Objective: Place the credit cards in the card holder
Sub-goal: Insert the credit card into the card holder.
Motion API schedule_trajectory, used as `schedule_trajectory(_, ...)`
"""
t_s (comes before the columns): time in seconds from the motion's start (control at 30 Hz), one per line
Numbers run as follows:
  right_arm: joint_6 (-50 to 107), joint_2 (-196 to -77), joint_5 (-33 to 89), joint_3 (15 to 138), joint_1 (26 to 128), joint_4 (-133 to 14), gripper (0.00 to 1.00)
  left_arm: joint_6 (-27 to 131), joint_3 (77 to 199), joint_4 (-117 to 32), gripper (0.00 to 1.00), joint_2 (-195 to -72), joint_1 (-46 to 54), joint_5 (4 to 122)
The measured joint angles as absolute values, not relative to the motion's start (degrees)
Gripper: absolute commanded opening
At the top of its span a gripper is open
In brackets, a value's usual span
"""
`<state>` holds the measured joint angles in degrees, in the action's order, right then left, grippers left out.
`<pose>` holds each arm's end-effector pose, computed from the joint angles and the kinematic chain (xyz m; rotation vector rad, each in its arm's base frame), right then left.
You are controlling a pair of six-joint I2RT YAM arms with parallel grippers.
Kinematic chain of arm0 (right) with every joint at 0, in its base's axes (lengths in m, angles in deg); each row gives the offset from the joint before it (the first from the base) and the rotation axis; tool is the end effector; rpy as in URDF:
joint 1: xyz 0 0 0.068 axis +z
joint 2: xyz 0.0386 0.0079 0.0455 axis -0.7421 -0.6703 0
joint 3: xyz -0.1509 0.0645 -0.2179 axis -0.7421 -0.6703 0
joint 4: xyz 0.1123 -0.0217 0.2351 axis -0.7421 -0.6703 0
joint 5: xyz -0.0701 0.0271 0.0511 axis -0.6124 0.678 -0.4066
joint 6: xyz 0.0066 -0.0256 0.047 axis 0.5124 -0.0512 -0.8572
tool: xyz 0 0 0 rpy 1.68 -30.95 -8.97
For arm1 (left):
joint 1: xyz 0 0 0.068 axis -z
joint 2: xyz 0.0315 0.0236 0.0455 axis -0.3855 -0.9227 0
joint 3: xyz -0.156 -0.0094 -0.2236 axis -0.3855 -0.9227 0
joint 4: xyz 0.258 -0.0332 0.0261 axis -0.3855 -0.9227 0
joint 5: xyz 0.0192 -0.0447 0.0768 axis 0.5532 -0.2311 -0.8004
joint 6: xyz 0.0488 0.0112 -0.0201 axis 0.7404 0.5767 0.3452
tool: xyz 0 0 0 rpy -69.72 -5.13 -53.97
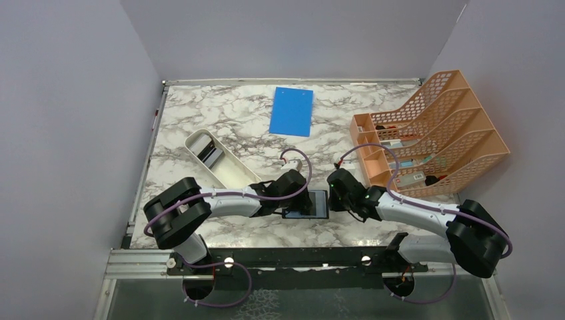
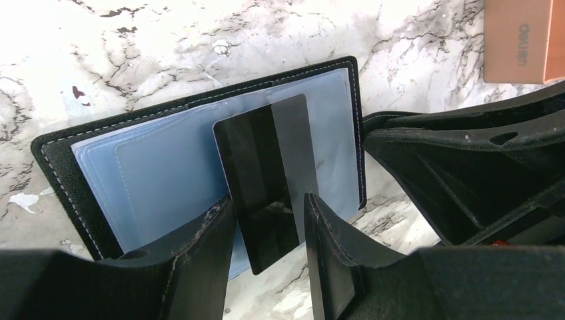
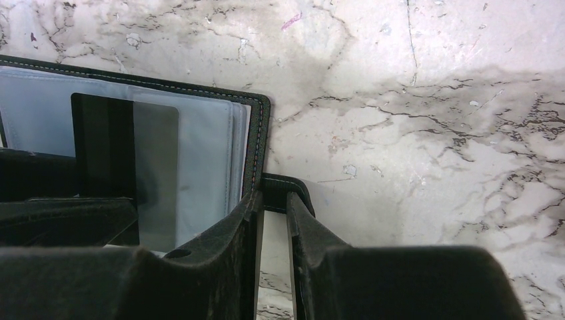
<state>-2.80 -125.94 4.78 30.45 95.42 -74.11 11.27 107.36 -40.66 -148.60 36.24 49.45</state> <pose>0.1538 0.1541 0.1592 -0.1060 2.5098 0.2761 0.1612 -0.2607 0.1542 0.0871 2.5115 -0.7931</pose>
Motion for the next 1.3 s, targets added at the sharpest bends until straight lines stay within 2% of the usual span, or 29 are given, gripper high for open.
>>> schedule_trajectory(1.3, -3.96, -127.1, 6.9, 29.42, 95.0, -70.16, 0.22, 12.71, 113.87, -43.69, 0.46, -153.47, 38.6, 48.41)
